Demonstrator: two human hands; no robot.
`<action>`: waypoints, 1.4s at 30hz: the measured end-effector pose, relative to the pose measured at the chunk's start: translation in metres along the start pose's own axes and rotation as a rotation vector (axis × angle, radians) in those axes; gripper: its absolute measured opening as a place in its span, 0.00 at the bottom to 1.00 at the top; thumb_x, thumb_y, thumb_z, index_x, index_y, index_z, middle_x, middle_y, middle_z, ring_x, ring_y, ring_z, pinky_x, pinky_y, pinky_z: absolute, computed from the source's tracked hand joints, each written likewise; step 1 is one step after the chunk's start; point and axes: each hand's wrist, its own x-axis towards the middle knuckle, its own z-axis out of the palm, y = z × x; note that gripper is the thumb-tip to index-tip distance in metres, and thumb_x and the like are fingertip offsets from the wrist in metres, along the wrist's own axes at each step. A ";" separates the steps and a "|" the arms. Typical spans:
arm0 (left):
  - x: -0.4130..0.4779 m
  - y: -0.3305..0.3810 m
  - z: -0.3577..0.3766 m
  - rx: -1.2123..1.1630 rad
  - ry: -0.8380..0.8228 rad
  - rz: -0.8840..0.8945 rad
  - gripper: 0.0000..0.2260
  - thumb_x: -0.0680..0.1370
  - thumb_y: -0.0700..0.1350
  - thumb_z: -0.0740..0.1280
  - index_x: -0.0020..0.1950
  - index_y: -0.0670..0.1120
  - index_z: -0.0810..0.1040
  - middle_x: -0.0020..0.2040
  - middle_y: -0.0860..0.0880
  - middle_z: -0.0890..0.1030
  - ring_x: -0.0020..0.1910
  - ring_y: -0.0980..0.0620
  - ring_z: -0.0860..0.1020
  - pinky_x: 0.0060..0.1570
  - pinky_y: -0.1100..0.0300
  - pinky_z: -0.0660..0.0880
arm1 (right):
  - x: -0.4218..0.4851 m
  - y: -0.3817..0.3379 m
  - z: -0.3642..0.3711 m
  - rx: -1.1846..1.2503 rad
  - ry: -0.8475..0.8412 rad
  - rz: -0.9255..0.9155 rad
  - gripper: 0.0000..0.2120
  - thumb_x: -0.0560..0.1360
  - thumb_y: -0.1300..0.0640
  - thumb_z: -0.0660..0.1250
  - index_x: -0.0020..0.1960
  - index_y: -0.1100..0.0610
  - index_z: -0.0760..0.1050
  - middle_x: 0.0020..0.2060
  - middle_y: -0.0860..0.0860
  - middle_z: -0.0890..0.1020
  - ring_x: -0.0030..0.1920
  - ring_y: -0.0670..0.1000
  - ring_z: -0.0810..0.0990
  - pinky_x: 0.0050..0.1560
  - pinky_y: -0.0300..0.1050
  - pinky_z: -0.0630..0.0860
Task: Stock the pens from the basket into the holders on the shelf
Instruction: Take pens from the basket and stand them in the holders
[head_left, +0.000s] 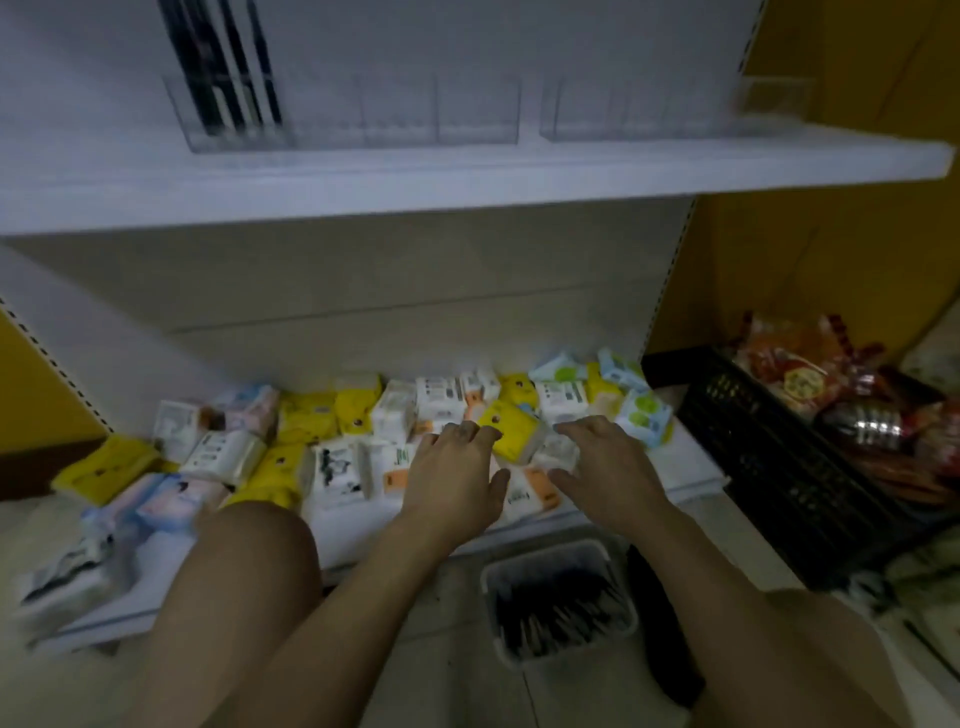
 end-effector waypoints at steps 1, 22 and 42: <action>-0.002 -0.001 0.015 0.005 -0.045 -0.012 0.21 0.79 0.56 0.61 0.70 0.50 0.68 0.65 0.48 0.73 0.65 0.45 0.69 0.62 0.50 0.65 | -0.002 0.007 0.014 -0.002 -0.049 0.022 0.26 0.75 0.46 0.68 0.71 0.51 0.68 0.66 0.53 0.71 0.65 0.55 0.70 0.62 0.49 0.70; -0.039 0.023 0.256 -0.356 -0.782 -0.238 0.14 0.80 0.48 0.61 0.63 0.44 0.75 0.57 0.44 0.79 0.52 0.47 0.78 0.47 0.58 0.74 | -0.031 0.171 0.167 0.073 -0.748 0.385 0.15 0.82 0.57 0.58 0.59 0.68 0.74 0.52 0.66 0.78 0.52 0.64 0.76 0.54 0.55 0.74; -0.028 0.037 0.359 -0.186 -0.731 -0.306 0.23 0.77 0.62 0.59 0.72 0.58 0.65 0.68 0.47 0.63 0.68 0.41 0.60 0.64 0.44 0.68 | -0.009 0.213 0.278 0.155 -0.634 0.485 0.22 0.78 0.56 0.62 0.71 0.58 0.67 0.67 0.61 0.68 0.63 0.63 0.69 0.62 0.52 0.69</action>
